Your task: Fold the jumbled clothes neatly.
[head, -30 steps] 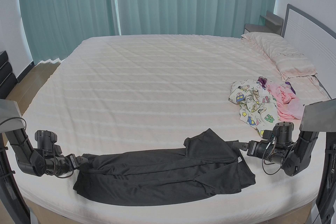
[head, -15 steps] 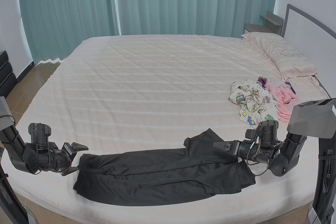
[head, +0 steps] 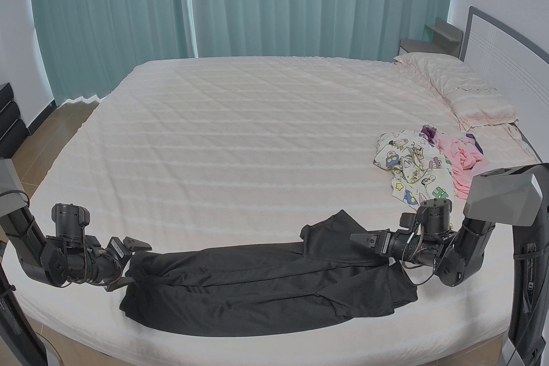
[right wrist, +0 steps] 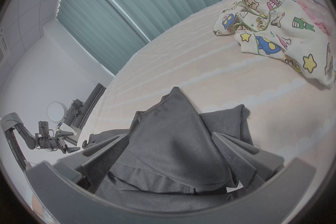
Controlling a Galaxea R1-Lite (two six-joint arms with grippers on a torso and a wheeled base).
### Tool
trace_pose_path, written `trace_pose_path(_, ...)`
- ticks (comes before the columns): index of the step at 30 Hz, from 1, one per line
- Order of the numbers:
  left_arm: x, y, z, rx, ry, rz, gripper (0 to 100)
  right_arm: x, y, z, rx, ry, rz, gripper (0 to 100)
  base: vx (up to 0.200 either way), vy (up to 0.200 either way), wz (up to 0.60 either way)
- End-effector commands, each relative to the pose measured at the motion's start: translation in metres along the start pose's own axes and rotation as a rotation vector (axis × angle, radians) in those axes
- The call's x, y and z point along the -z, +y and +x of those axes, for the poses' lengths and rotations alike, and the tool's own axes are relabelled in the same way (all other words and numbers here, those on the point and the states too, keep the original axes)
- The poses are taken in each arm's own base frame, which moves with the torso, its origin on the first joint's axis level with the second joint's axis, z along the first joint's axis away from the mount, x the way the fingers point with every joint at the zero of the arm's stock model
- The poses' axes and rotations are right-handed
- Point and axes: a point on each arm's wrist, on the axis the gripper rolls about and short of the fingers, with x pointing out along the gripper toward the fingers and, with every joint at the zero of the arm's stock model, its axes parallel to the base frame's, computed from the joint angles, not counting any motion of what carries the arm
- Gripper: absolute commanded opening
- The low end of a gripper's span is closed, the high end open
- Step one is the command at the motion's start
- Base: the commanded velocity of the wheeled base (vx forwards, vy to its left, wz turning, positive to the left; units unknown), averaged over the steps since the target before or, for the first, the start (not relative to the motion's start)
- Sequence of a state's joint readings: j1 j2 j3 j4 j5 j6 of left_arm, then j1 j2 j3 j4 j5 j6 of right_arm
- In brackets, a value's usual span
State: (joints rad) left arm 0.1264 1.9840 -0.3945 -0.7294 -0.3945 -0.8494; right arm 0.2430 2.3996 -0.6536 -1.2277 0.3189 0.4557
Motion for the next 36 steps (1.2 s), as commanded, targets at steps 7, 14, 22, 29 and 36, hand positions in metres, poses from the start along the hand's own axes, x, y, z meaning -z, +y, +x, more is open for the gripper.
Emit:
trace_pose_path(7, 0.002, 0.002, 0.006, -0.003, 0.006, 0.002, 100, 0.007, -0.008, 0.008, 0.011, 0.015, 0.008, 100, 0.0, 0.0, 0.0)
trace_pose_path(14, 0.003, 0.003, 0.005, -0.005, 0.009, 0.002, 100, 0.01, -0.013, 0.007, 0.026, 0.027, -0.002, 0, 0.0, 0.0, 0.0)
trace_pose_path(22, 0.003, 0.004, 0.005, -0.006, 0.009, 0.001, 100, 0.011, -0.014, -0.019, 0.059, 0.044, 0.01, 0, 0.0, 0.0, 0.0)
trace_pose_path(29, 0.003, 0.004, 0.005, -0.006, 0.009, 0.001, 100, 0.02, -0.017, -0.03, 0.075, 0.082, -0.023, 0, 0.0, 0.0, 0.0)
trace_pose_path(36, 0.003, 0.004, 0.005, -0.007, 0.01, 0.0, 100, 0.029, -0.013, -0.045, 0.025, 0.058, -0.088, 0, 0.0, 0.0, 0.0)
